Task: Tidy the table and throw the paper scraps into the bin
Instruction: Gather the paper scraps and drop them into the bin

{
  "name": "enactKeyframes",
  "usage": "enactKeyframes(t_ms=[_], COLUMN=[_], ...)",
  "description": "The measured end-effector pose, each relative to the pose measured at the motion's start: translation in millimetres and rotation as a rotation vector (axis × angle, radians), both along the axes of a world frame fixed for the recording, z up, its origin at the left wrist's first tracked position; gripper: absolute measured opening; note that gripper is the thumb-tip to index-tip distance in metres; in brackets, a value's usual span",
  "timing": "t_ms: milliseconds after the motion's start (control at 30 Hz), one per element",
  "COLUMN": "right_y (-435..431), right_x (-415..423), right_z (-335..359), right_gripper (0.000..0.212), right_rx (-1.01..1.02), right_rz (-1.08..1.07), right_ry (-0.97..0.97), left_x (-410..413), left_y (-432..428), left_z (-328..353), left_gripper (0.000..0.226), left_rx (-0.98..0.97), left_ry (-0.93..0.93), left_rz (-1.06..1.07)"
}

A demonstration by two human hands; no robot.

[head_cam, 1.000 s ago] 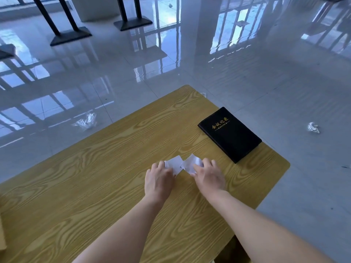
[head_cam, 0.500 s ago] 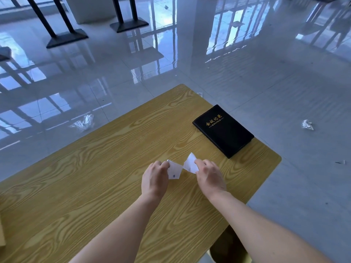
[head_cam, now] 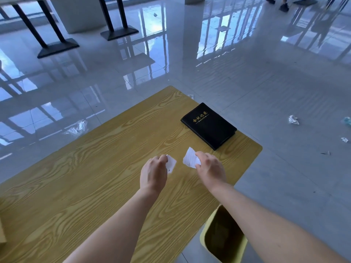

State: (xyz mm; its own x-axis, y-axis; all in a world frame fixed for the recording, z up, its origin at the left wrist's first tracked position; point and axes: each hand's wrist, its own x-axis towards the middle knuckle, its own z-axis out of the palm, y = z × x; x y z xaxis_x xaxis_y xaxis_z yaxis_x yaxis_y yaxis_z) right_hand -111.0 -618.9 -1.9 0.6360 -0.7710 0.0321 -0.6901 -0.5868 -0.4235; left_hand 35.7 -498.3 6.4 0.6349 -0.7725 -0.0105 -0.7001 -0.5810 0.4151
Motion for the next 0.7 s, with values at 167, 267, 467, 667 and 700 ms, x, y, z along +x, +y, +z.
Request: enactKeyframes(t_ms=[167, 267, 467, 667, 700], right_y=[1, 0, -5, -9, -10], right_x=[-32, -58, -121, -182, -192], right_z=[11, 15, 20, 20, 18], right_gripper=[0.037, 0.037, 0.024, 0.018, 0.017], right_rx=[0.034, 0.045, 0.072, 0.073, 0.077], right_rz=[-0.080, -0.121, -0.244, -0.349, -0.366], right_ry=[-0.053, -0.073, -0.086, -0.094, -0.096], left_x=[-25, -43, -91, -148, -158], left_y=[-6, -10, -22, -38, -38], left_z=[13, 20, 22, 21, 21], left_gripper=[0.012, 0.015, 0.010, 0.014, 0.015], left_rx=[-0.032, -0.057, -0.077, -0.084, -0.096], left_ry=[0.063, 0.107, -0.013, 0.019, 0.008], left_rz=[-0.019, -0.043, -0.188, -0.271, -0.305])
